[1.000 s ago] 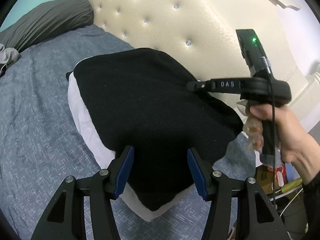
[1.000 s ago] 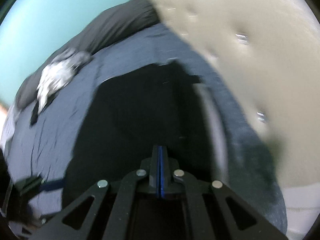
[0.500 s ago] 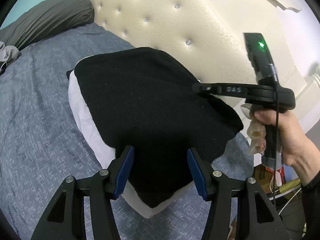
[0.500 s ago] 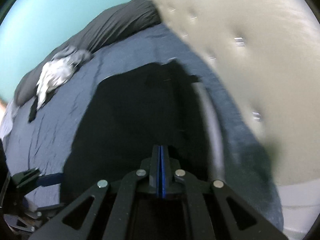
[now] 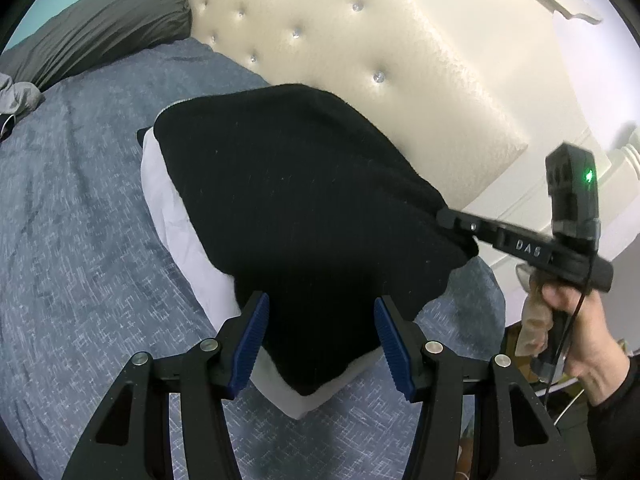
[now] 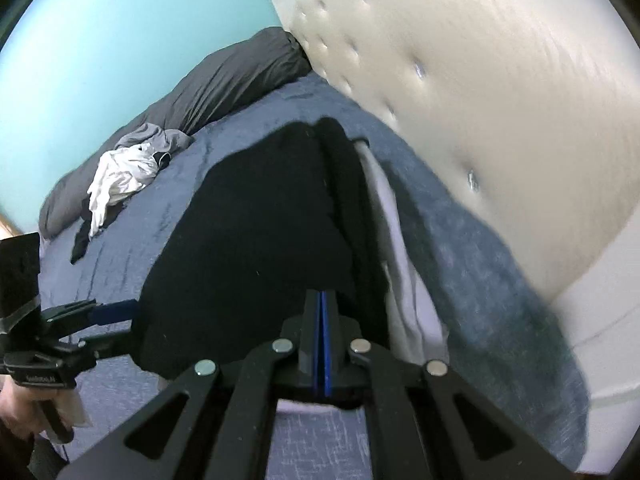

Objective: Fold clothes
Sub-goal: 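Open the right tool and press the sweatshirt flat with the left tool, then open the left tool and withdraw both tools from the stacked clothes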

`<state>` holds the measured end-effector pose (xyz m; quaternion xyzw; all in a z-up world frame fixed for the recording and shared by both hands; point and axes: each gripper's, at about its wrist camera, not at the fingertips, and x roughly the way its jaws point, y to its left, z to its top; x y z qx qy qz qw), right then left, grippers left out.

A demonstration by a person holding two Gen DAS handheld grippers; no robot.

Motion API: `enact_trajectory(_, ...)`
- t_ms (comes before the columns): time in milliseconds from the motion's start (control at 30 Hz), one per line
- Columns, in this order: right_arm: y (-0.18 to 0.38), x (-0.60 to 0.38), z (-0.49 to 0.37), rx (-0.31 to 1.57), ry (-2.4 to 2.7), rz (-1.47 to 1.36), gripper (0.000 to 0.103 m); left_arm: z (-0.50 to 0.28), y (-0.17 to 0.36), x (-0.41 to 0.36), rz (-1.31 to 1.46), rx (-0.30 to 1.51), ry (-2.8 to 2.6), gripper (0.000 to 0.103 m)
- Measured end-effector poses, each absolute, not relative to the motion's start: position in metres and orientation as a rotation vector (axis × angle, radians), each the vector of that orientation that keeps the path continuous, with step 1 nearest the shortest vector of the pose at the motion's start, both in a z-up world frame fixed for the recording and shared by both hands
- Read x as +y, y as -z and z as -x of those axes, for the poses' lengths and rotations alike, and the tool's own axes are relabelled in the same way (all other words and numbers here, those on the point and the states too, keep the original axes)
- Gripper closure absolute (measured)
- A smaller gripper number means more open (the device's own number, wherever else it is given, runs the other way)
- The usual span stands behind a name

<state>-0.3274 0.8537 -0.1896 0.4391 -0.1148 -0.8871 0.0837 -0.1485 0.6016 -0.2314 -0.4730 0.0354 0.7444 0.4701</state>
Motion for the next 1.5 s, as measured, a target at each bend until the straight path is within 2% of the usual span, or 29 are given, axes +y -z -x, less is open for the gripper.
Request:
enact_trajectory(167, 0.21, 0.854, 0.32, -0.412, 2.627, -1.325, 0.103, 0.144, 0.241, 0.598, 1.178, 0.085, -1.842, 0.045)
enact_trajectory(367, 0.186, 0.848, 0.31, -0.413, 2.674, -1.233, 0.103, 0.144, 0.235, 0.594, 1.179, 0.074, -1.856, 0.045)
enact_trajectory(700, 0.222, 0.845, 0.304, -0.478, 2.656, -1.301, 0.103, 0.137, 0.248, 0.599, 1.166, 0.112, -1.877, 0.045)
enact_trajectory(967, 0.183, 0.848, 0.284, -0.525, 2.706, -1.182, 0.103, 0.138, 0.229, 0.594, 1.166, 0.093, -1.893, 0.045)
enact_trajectory(1500, 0.125, 0.809, 0.231, -0.46, 2.808, -1.14, 0.102, 0.114, 0.177, 0.56, 1.1, 0.074, -1.936, 0.045)
